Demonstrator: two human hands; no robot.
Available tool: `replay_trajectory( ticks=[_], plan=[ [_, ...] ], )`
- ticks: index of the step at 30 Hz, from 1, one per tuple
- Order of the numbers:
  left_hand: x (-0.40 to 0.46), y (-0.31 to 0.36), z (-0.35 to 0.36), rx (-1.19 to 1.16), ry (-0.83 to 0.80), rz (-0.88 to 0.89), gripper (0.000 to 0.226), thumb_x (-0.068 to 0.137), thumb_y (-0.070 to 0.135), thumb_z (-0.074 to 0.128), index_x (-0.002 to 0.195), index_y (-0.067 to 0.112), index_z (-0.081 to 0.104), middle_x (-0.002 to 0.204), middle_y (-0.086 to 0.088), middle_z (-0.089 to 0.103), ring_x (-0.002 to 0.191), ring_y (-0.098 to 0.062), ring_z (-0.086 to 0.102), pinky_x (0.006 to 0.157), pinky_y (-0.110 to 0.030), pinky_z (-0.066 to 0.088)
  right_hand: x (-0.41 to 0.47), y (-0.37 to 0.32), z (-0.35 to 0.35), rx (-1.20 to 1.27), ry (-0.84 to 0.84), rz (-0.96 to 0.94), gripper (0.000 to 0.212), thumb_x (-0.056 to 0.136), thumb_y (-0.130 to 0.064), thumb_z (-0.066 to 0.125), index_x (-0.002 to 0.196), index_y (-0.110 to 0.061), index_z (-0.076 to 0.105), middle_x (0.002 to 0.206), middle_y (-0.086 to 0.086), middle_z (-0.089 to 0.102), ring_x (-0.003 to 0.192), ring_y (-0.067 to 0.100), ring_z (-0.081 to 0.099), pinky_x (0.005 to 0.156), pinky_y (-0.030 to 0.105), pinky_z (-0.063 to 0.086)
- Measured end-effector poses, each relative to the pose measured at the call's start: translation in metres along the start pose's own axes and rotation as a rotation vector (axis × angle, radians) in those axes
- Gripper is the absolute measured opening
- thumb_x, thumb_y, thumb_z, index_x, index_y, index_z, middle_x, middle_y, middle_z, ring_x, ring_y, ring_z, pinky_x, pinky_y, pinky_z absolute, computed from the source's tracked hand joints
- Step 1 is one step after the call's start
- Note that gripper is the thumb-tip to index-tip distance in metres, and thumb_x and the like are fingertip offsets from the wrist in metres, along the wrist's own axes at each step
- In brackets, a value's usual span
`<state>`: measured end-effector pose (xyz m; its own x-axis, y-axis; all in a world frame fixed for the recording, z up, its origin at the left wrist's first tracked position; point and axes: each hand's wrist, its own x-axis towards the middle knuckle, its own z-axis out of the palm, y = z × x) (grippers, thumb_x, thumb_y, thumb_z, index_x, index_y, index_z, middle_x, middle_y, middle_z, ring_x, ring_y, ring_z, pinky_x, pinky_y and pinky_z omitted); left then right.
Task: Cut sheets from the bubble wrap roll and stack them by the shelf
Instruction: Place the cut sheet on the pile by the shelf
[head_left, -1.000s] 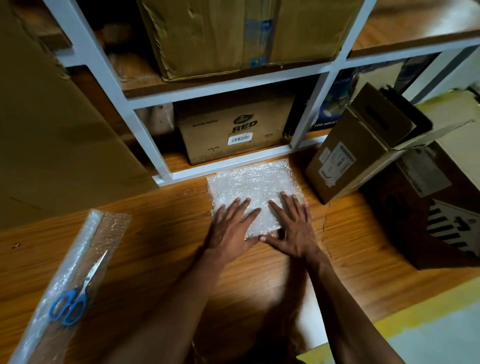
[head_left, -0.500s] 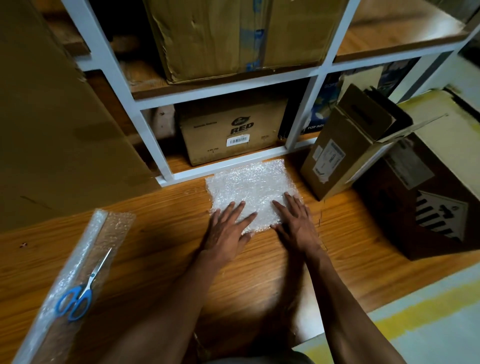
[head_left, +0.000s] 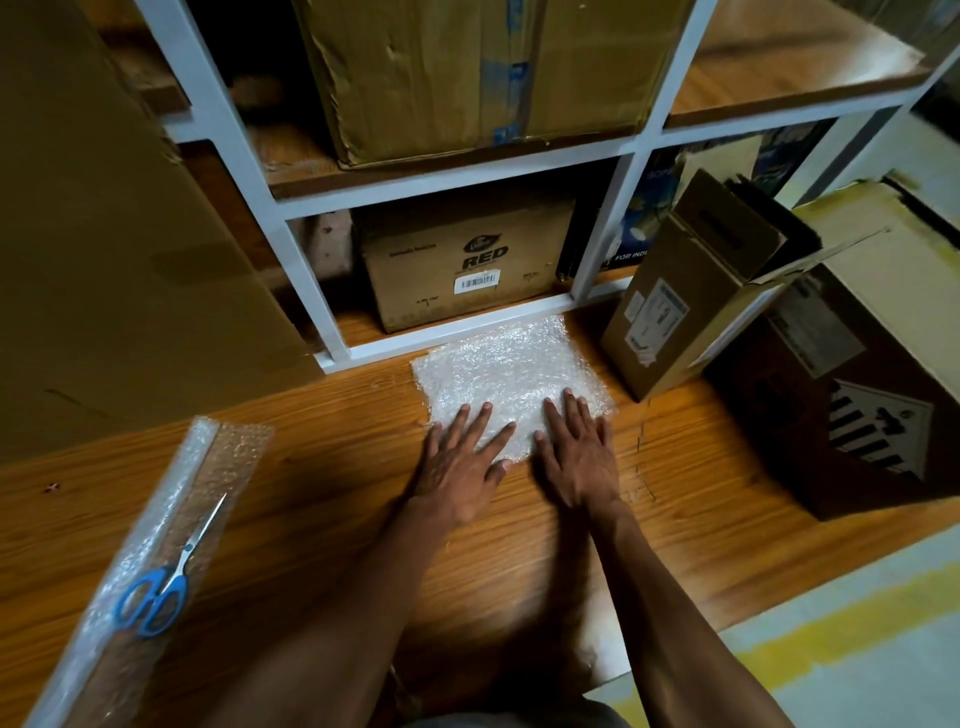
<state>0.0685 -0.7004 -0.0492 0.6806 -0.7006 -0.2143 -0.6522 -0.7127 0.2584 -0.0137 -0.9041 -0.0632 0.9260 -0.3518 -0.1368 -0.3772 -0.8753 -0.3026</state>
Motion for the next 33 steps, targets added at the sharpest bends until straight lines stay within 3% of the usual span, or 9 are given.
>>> replay_trajectory(
  ticks=[3,6,10,13,16,21,24,27,33],
  plan=[
    [-0.001,-0.005,-0.001,0.014,0.011,0.011,0.060,0.109,0.050,0.025,0.159,0.051,-0.009,0.169,0.010,-0.023,0.156,-0.022,-0.024,0.125,-0.058,0.000,-0.002,-0.004,0.003,-0.026,0.008,0.062,0.068,0.105,-0.055,0.013,0.168,-0.032,0.012,0.176,-0.001,-0.001,0.163,0.023,-0.001,0.130,0.054,0.002],
    [-0.004,-0.010,-0.004,-0.011,0.026,0.007,0.062,0.108,0.053,0.025,0.159,0.050,-0.010,0.169,0.011,-0.023,0.156,-0.021,-0.023,0.125,-0.056,-0.004,-0.002,-0.013,-0.002,-0.025,0.002,0.119,0.067,0.108,-0.055,0.015,0.169,-0.028,0.008,0.176,0.003,-0.003,0.162,0.024,-0.004,0.130,0.053,-0.003],
    [-0.020,-0.020,-0.008,-0.018,0.080,-0.012,0.063,0.107,0.055,0.028,0.162,0.042,0.002,0.172,0.008,-0.007,0.159,-0.022,-0.008,0.126,-0.052,0.005,-0.012,-0.039,-0.005,-0.010,0.079,0.093,0.072,0.105,-0.054,0.013,0.167,-0.019,0.019,0.176,0.006,0.007,0.163,0.024,0.001,0.128,0.048,-0.006],
    [-0.042,-0.031,-0.012,-0.052,0.157,-0.074,0.056,0.106,0.048,0.036,0.159,0.033,0.026,0.169,0.005,0.016,0.154,-0.024,0.014,0.123,-0.051,0.020,-0.026,-0.063,0.003,-0.017,0.203,-0.006,0.063,0.102,-0.043,0.031,0.157,-0.015,0.043,0.170,0.011,0.030,0.159,0.030,0.022,0.129,0.052,0.015],
    [-0.066,-0.048,-0.014,-0.067,0.239,-0.119,0.046,0.104,0.046,0.043,0.148,0.034,0.042,0.160,0.007,0.031,0.145,-0.021,0.028,0.116,-0.048,0.031,-0.041,-0.090,0.016,0.009,0.273,-0.107,0.047,0.098,-0.032,0.053,0.142,-0.016,0.053,0.157,0.010,0.047,0.143,0.032,0.043,0.115,0.050,0.037],
    [-0.117,-0.093,-0.014,-0.047,0.323,-0.192,0.036,0.101,0.047,0.047,0.131,0.031,0.060,0.146,0.005,0.049,0.133,-0.022,0.041,0.107,-0.046,0.038,-0.072,-0.154,0.043,0.062,0.205,-0.215,0.030,0.095,-0.028,0.059,0.124,-0.019,0.059,0.122,0.006,0.062,0.104,0.033,0.060,0.086,0.045,0.050],
    [-0.155,-0.127,-0.016,-0.048,0.389,-0.240,0.027,0.098,0.041,0.052,0.119,0.029,0.064,0.129,0.005,0.057,0.122,-0.023,0.049,0.099,-0.044,0.042,-0.090,-0.200,0.061,0.086,0.148,-0.256,0.019,0.095,-0.028,0.057,0.112,-0.020,0.060,0.110,0.008,0.063,0.094,0.036,0.061,0.077,0.044,0.051],
    [-0.202,-0.167,-0.019,-0.010,0.409,-0.357,0.026,0.090,0.036,0.052,0.112,0.028,0.063,0.116,0.003,0.058,0.113,-0.025,0.053,0.093,-0.043,0.046,-0.114,-0.253,0.076,0.104,0.051,-0.287,0.021,0.099,-0.035,0.051,0.113,-0.022,0.060,0.107,0.008,0.064,0.094,0.038,0.064,0.072,0.043,0.051],
    [-0.286,-0.235,-0.018,0.090,0.360,-0.548,0.027,0.084,0.032,0.063,0.109,0.021,0.064,0.111,-0.007,0.060,0.105,-0.030,0.056,0.084,-0.045,0.050,-0.157,-0.350,0.104,0.098,-0.111,-0.353,0.035,0.103,-0.052,0.041,0.120,-0.025,0.057,0.121,0.008,0.062,0.107,0.039,0.065,0.083,0.045,0.055]
  ],
)
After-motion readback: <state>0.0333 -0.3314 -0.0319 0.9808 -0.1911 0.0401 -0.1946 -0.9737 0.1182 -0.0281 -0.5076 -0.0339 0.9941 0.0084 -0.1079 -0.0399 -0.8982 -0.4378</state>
